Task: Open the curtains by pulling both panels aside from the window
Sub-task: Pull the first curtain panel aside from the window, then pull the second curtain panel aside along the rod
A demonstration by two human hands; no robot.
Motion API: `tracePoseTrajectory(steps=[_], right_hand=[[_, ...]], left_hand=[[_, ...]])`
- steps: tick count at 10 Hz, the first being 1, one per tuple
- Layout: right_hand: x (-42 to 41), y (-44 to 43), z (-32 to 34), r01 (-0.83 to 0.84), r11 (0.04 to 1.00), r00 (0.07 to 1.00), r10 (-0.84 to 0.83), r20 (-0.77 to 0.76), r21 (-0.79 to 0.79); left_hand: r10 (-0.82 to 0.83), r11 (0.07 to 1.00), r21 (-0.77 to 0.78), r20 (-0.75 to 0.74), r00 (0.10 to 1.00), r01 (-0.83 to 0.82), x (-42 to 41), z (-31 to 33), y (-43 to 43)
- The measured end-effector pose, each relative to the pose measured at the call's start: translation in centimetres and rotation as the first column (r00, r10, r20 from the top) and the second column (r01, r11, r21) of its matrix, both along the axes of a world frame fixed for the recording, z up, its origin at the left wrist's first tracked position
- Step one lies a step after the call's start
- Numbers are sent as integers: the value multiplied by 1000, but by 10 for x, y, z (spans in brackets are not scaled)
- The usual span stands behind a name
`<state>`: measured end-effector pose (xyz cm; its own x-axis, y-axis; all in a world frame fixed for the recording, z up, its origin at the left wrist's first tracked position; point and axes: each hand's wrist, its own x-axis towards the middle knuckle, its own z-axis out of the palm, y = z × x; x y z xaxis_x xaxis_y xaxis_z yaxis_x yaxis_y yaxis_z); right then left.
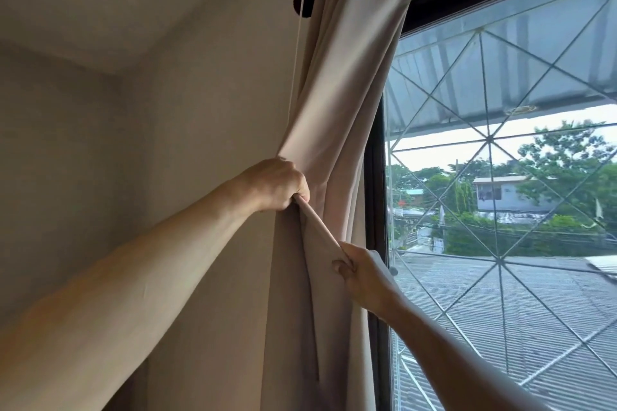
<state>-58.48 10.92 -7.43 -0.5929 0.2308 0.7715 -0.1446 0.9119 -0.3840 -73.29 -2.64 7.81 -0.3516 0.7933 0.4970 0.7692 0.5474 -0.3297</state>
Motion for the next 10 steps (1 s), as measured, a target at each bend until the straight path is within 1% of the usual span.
tracePoseTrajectory(steps=[1, 2, 3, 4, 5, 6, 7, 8, 9, 10], right_hand=[[3, 2, -5, -16, 1000, 1000, 16, 13, 5], [7, 6, -11, -19, 1000, 998, 20, 60, -12], [16, 11, -16, -65, 993, 986, 79, 146, -94], [34, 18, -21, -134, 966, 966, 177, 187, -221], [65, 22, -19, -53, 980, 978, 90, 187, -194], [103, 34, -17, 59, 985, 990, -37, 138, -159], [148, 50, -17, 195, 969, 978, -181, 101, -153], [202, 65, -19, 385, 917, 923, -382, 45, -106], [262, 74, -20, 567, 821, 822, -569, -12, -66], [326, 73, -16, 709, 705, 704, -709, -43, -33]], left_hand=[[-2, 1000, -30, -5, 1000, 2, 12, -3, 1], [16, 996, -85, -19, 1000, -18, 26, -9, 0], [6, 994, -111, 3, 1000, -5, 38, -18, 2], [60, 979, -198, 81, 995, -43, 57, -24, 5], [66, 953, -291, -56, 996, -79, 90, -30, 11], [-38, 986, -166, -18, 999, 35, 121, -35, 18], [-191, 980, -53, -23, 981, 190, 150, -40, 35], [-298, 954, 35, -12, 954, 299, 180, -52, 57], [-424, 901, 104, 8, 906, 421, 211, -65, 79], [-543, 832, 170, 60, 837, 528, 241, -78, 103]])
